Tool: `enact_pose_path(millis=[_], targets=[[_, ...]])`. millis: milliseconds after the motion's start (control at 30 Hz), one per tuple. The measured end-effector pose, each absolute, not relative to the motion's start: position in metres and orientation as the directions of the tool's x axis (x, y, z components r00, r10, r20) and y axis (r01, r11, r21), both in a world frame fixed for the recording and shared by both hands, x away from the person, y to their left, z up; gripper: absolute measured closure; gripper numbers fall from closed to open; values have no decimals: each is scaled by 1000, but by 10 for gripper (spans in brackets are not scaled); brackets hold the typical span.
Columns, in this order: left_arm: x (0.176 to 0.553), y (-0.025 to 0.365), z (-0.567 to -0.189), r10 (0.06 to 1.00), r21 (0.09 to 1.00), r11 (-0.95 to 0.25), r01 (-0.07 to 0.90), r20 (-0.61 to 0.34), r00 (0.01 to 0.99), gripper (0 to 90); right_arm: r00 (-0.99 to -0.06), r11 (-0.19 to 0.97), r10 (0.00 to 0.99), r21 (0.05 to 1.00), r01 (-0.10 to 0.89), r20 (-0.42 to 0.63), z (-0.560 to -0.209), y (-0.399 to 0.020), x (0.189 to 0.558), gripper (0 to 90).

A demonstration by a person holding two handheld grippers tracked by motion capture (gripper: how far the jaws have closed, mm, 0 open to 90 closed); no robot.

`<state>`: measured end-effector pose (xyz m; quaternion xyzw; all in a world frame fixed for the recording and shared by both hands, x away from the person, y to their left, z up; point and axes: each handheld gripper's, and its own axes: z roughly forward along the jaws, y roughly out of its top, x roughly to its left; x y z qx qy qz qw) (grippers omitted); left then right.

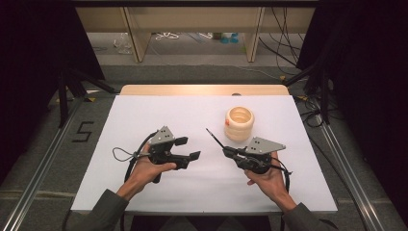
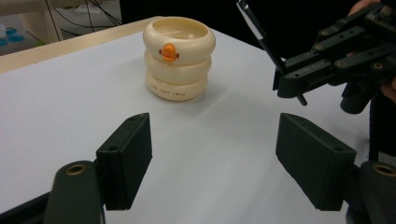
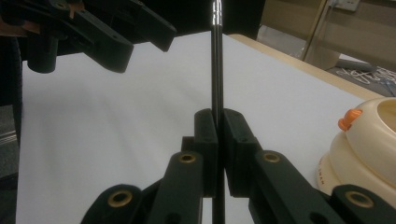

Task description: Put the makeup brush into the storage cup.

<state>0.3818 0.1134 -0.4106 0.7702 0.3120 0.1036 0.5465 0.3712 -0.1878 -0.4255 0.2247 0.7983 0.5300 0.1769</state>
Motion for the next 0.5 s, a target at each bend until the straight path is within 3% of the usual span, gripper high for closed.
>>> enact_pose_path(millis=[500], targets=[[380,107,-408,589,921,-132,367,-225,776,305,-840,290,542,943,163,-21,-429,-177,372,855]])
